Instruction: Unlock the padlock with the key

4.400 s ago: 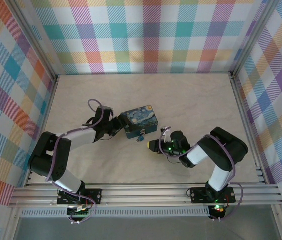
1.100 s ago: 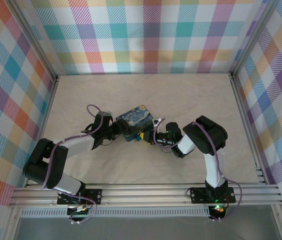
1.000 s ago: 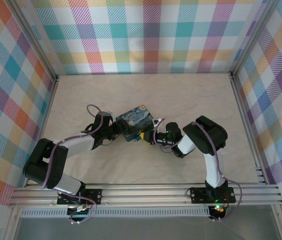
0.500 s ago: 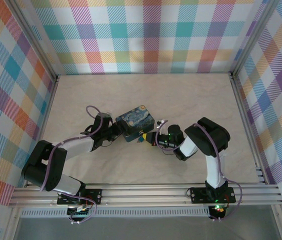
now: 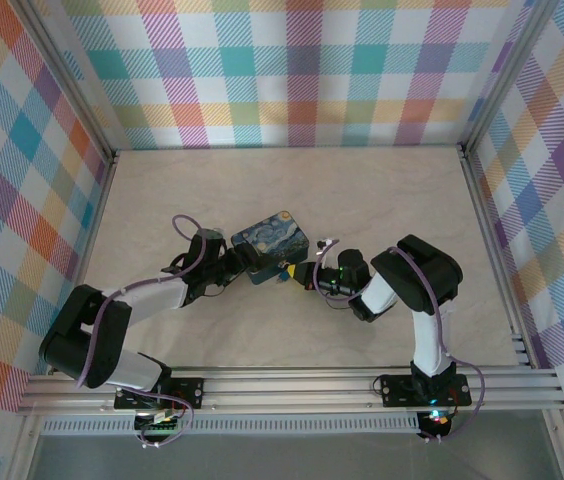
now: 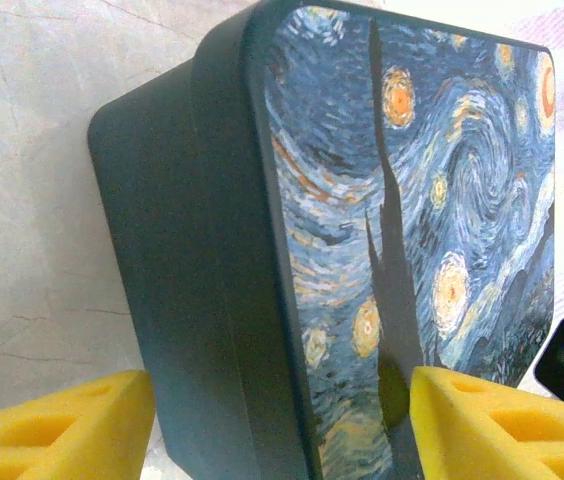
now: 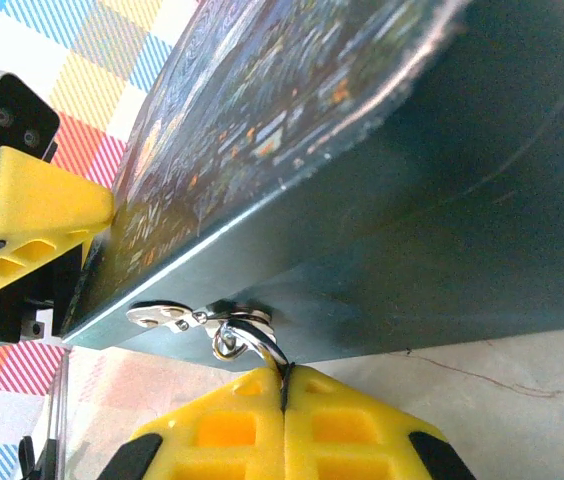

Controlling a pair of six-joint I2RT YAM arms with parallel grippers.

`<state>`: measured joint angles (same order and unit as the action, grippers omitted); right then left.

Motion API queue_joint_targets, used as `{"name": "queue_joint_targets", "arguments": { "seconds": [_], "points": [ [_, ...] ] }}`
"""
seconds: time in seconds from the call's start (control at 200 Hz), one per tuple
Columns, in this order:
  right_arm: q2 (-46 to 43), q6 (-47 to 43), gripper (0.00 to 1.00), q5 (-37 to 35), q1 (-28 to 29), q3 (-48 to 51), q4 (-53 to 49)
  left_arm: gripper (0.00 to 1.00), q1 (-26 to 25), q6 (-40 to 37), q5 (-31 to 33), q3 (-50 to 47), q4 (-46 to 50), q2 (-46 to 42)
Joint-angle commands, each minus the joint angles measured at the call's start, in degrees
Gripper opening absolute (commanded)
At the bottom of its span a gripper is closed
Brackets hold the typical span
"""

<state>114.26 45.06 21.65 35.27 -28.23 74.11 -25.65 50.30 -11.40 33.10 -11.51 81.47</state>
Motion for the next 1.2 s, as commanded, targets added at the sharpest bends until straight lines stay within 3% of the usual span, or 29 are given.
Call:
{"name": "queue_joint_targets", "arguments": {
  "seconds": [0.0,0.315,0.83,1.195],
  "points": [
    [-2.5,1.3,0.01,-0.9,-0.5,0.2,3.4,0.69,-1.1,-0.1,1.0,-2.0,6.8,-0.3],
    [-4.7,0.3,0.0,-2.5,-2.0,2.3,1.4,0.75,-1.0,0.5,1.3,-1.3,6.8,-0.7],
    [-15.2,-1.9,0.0,-5.2,-3.0,8.7,-7.3,0.75,1.6,-1.5,1.0,5.5,6.7,6.2],
    [-30.8,-5.9,0.01,-8.4,-4.7,7.8,-36.4,0.75,5.8,-5.6,-0.8,13.6,7.5,14.0]
  ]
}}
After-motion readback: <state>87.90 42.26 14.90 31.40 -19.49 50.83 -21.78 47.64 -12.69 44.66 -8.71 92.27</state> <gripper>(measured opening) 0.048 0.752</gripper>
